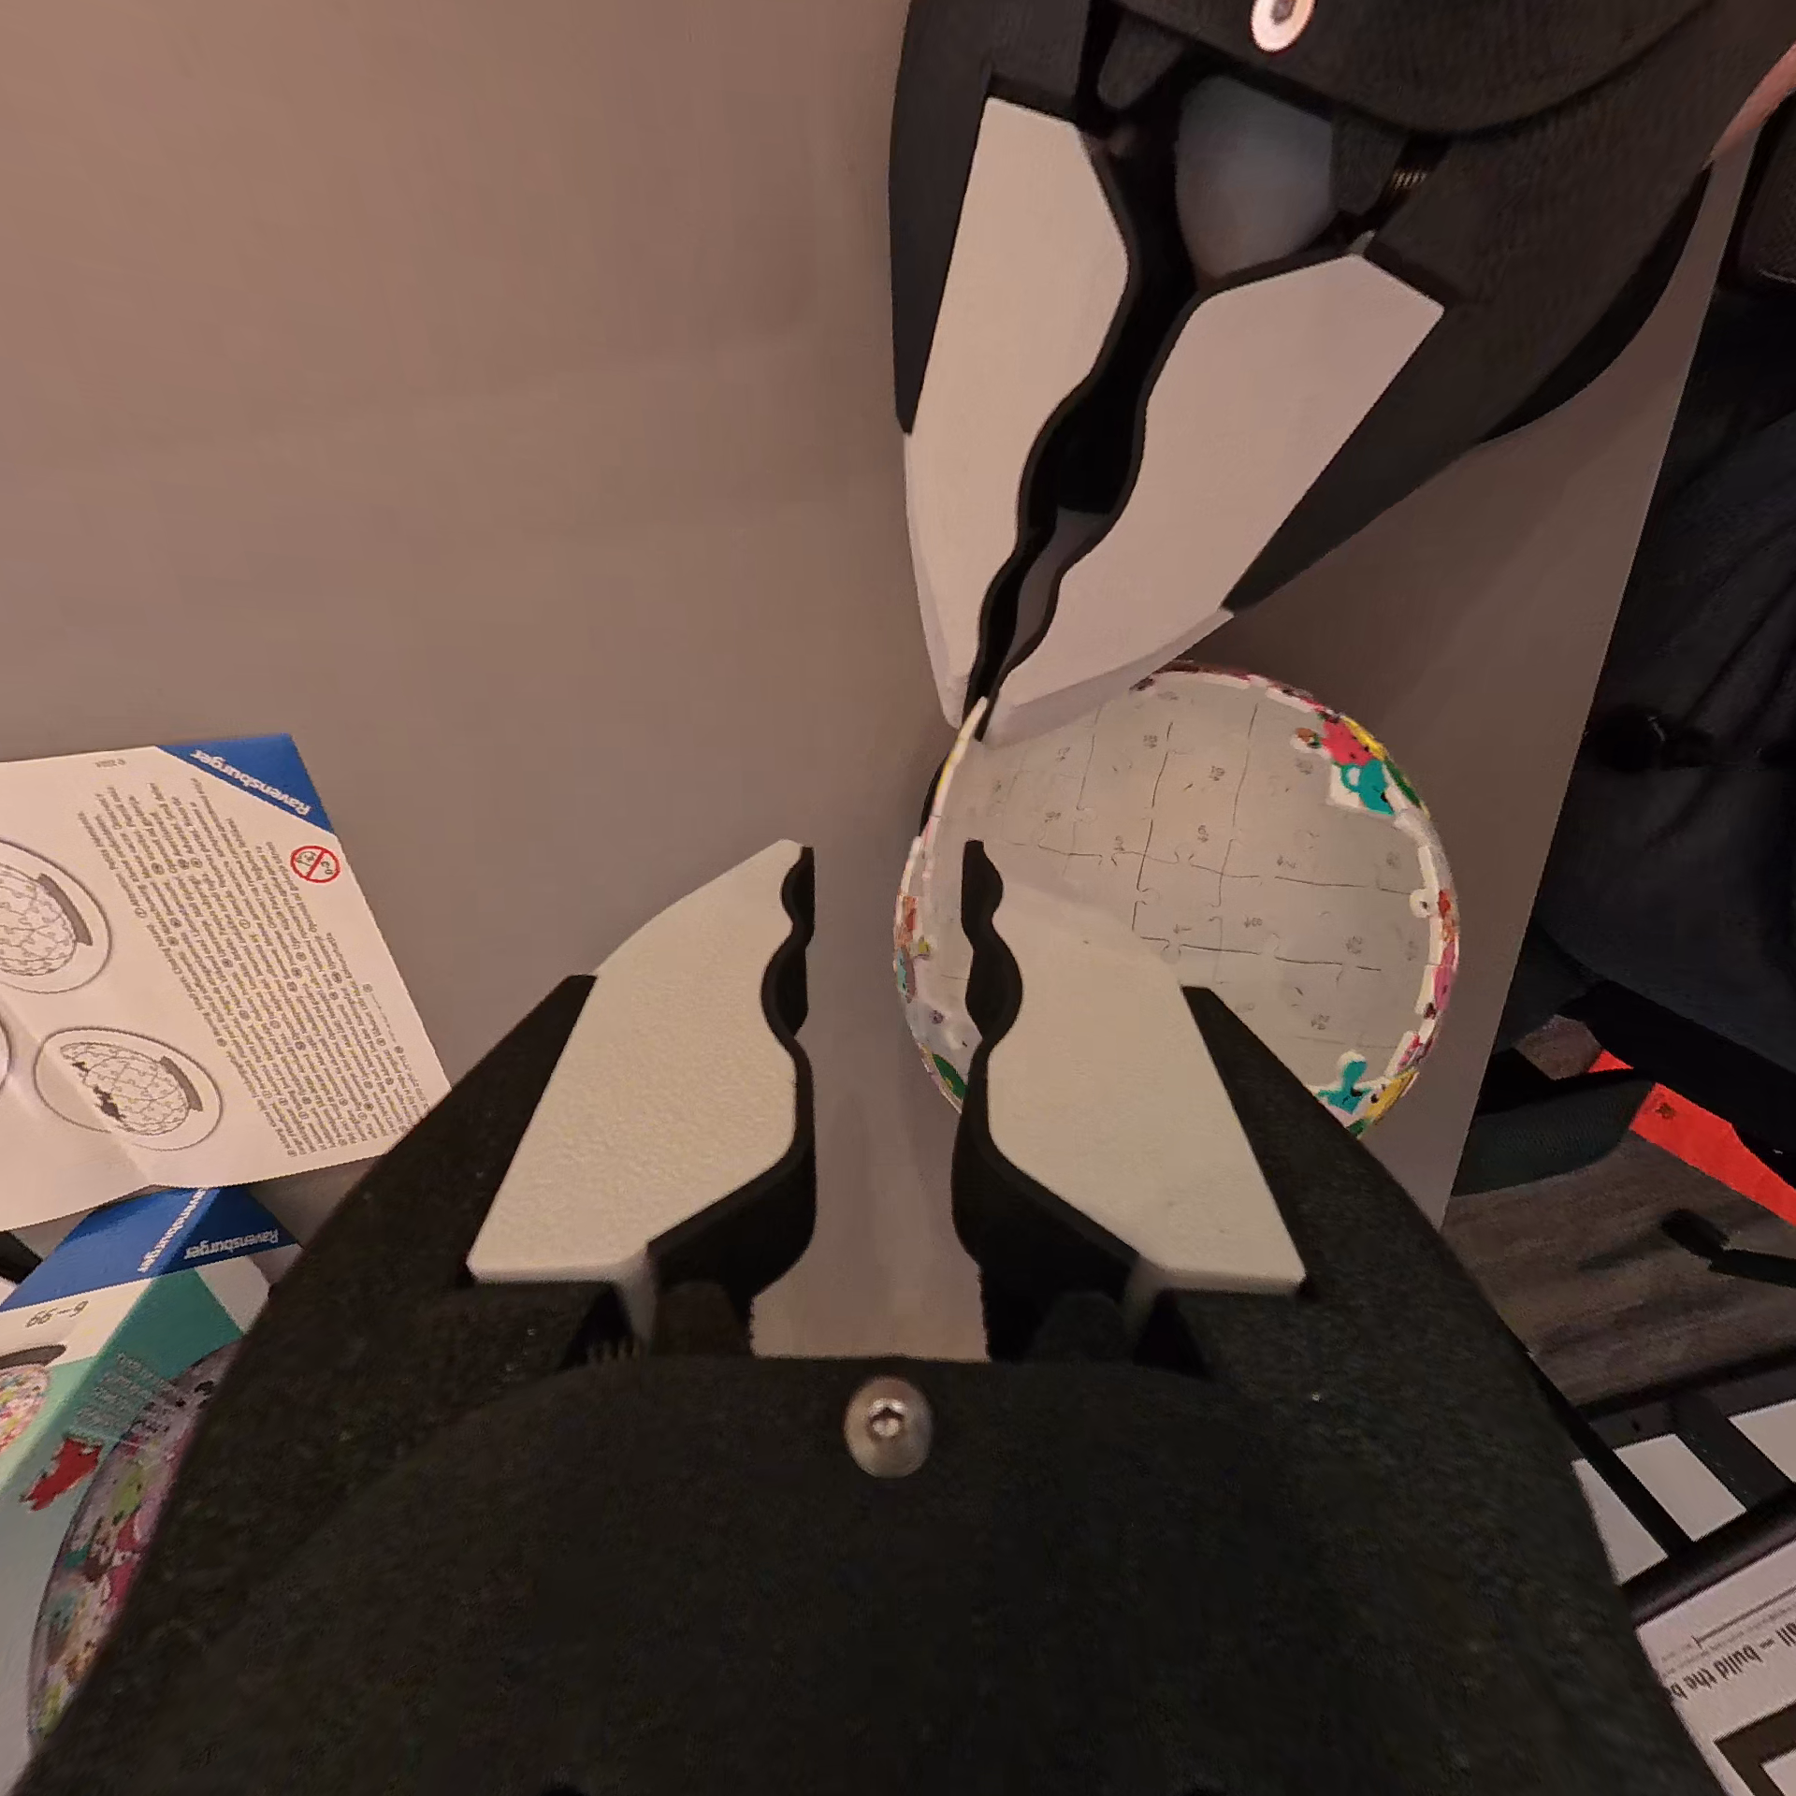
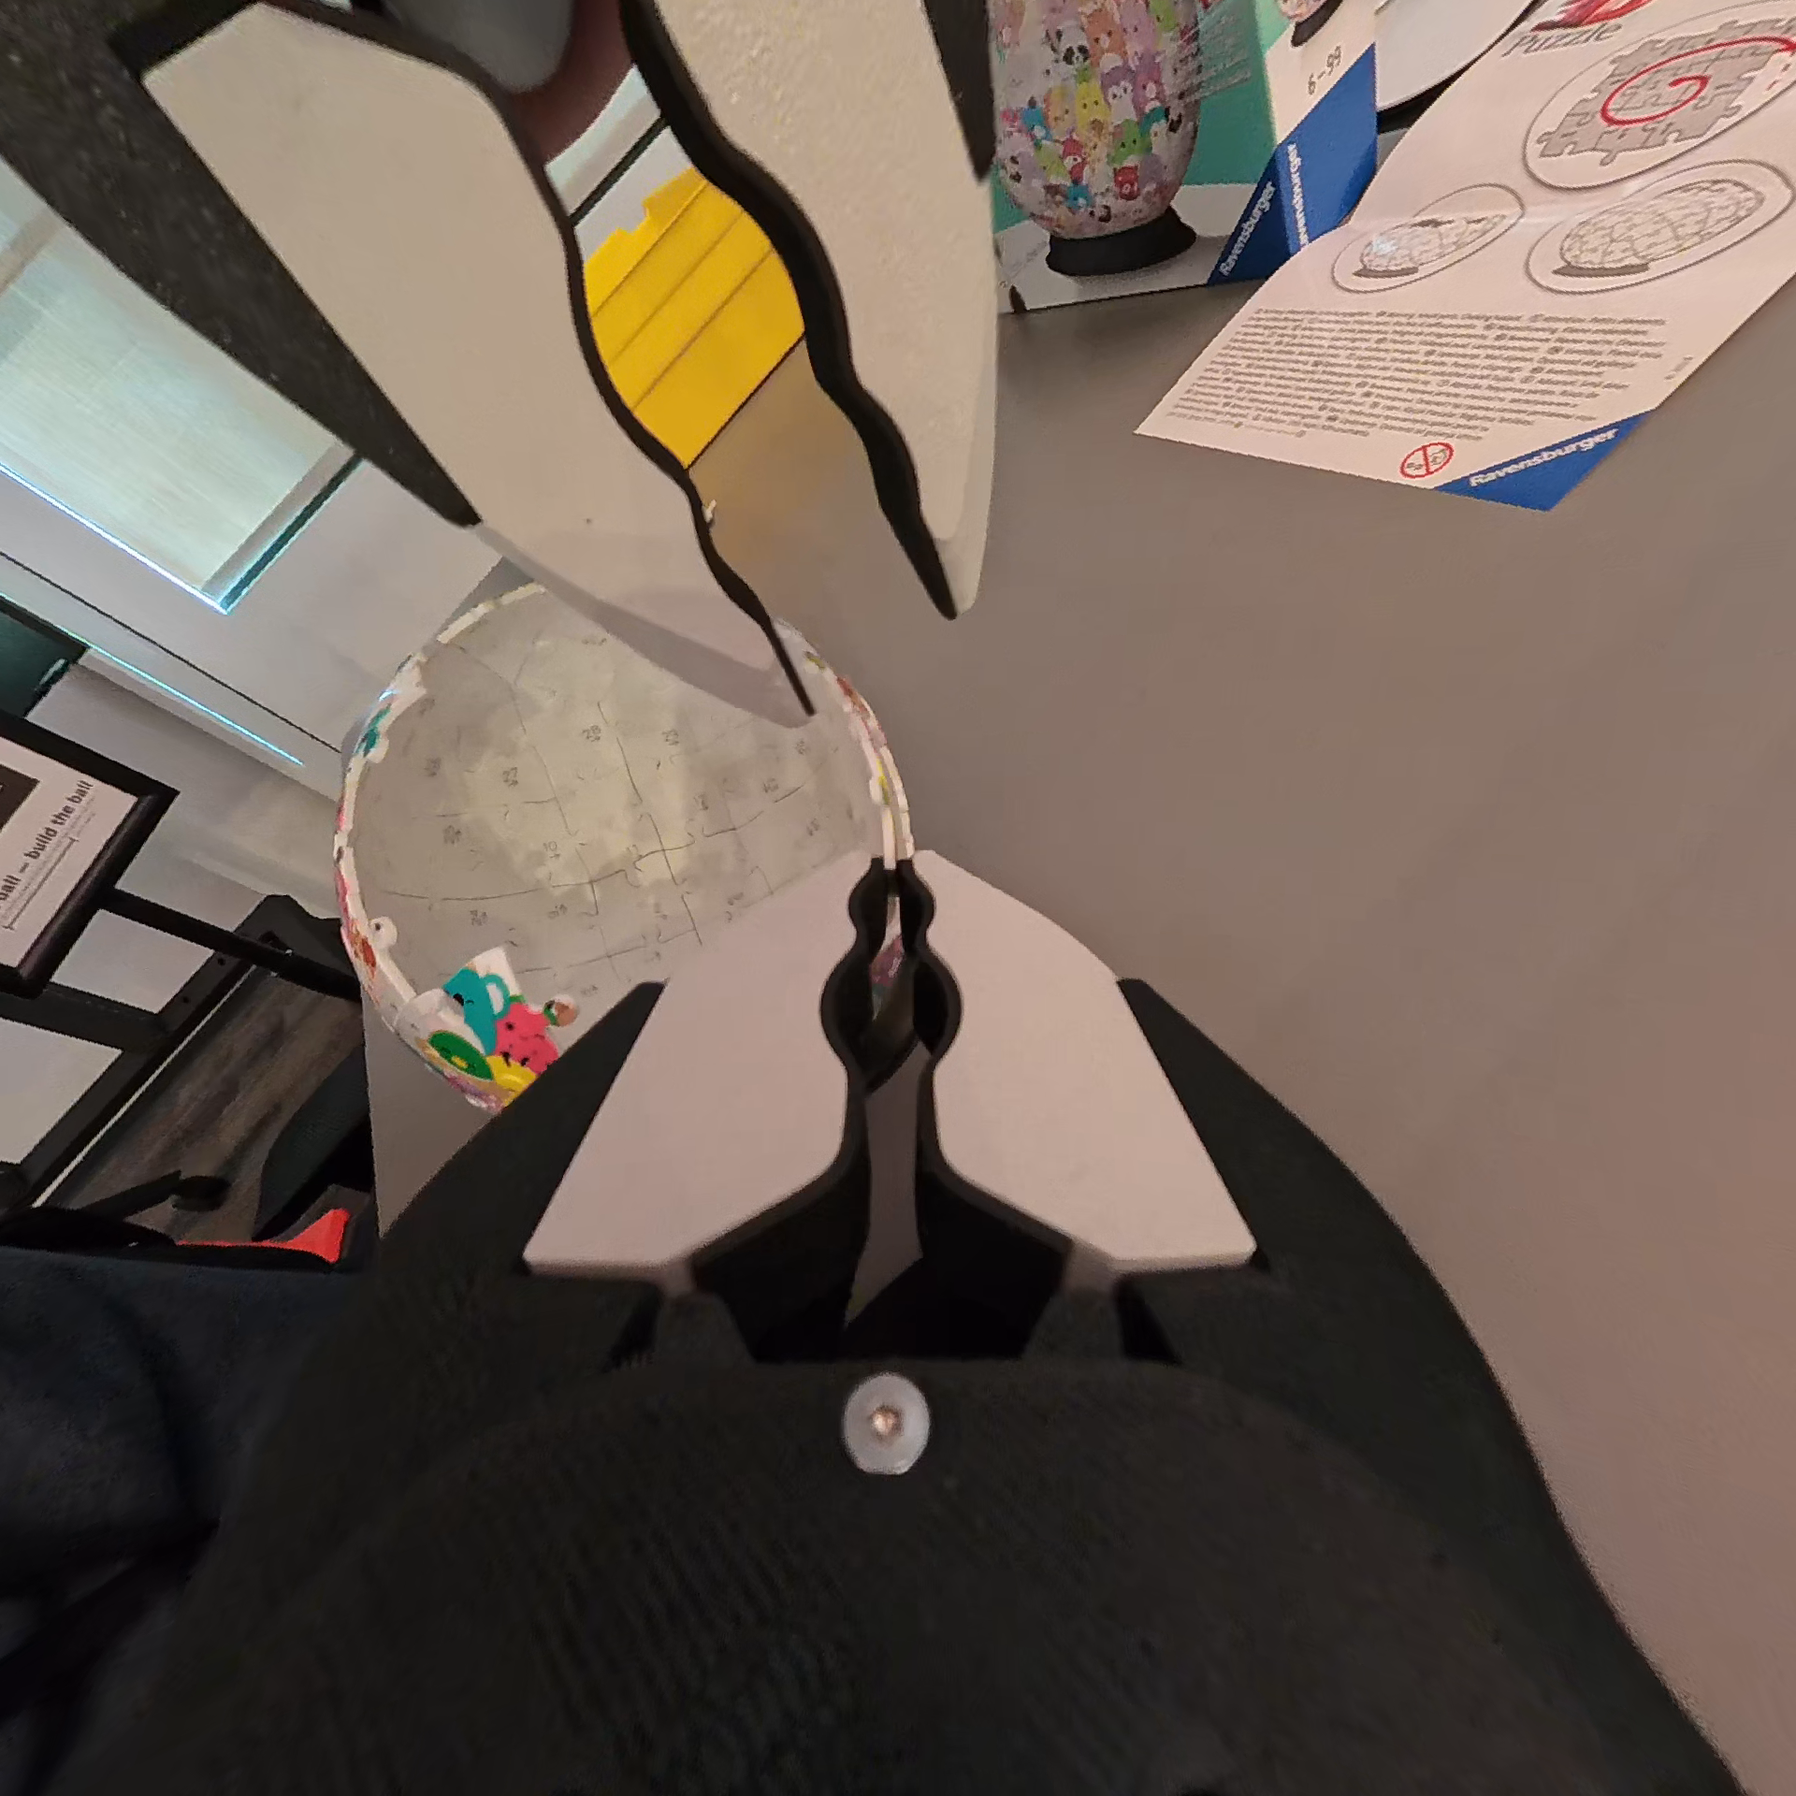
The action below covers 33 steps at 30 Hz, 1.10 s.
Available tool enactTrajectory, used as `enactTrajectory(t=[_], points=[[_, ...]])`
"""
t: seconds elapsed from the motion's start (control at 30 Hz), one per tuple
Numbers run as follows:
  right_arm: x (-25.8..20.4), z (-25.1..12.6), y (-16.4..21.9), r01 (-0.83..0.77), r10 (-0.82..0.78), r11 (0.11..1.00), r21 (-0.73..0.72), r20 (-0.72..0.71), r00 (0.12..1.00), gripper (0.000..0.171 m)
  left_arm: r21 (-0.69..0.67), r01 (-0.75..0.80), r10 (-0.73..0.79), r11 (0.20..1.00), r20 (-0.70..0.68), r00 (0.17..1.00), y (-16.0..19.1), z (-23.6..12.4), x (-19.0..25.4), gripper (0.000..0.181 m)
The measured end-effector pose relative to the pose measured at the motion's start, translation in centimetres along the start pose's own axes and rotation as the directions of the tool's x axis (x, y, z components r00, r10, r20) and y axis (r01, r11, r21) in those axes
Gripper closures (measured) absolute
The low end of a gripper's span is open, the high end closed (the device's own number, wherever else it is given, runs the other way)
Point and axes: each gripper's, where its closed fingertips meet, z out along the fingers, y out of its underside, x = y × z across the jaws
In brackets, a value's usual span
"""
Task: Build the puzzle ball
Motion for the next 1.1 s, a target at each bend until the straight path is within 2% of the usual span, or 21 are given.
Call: enactTrajectory(t=[0.63,0.8,0.93,1.1], points=[[-0.2,-0.6,-0.2,-0.073,0.072,0.996,0.060,0.026,0.997,0.169,0.035,-0.065,0.066,0.997,-0.037,0.997,-0.3,0.9,0.5,0.157],[-0.2,-1.1,-0.7,-0.083,0.080,0.991,0.104,0.033,0.996,0.169,0.047,-0.068,0.072,0.997,-0.066,0.995,-0.4,1.1,0.8,0.165],[-0.3,-1.0,-0.8,-0.075,0.072,0.991,0.108,0.035,0.997,0.169,0.044,-0.055,0.059,0.998,-0.114,0.992,-0.4,1.0,1.2,0.177],[-0.5,-0.9,-0.7,-0.055,0.052,0.994,0.099,0.039,0.998,0.166,0.028,-0.054,0.057,0.998,-0.132,0.990,-0.2,1.1,1.4,0.179]])
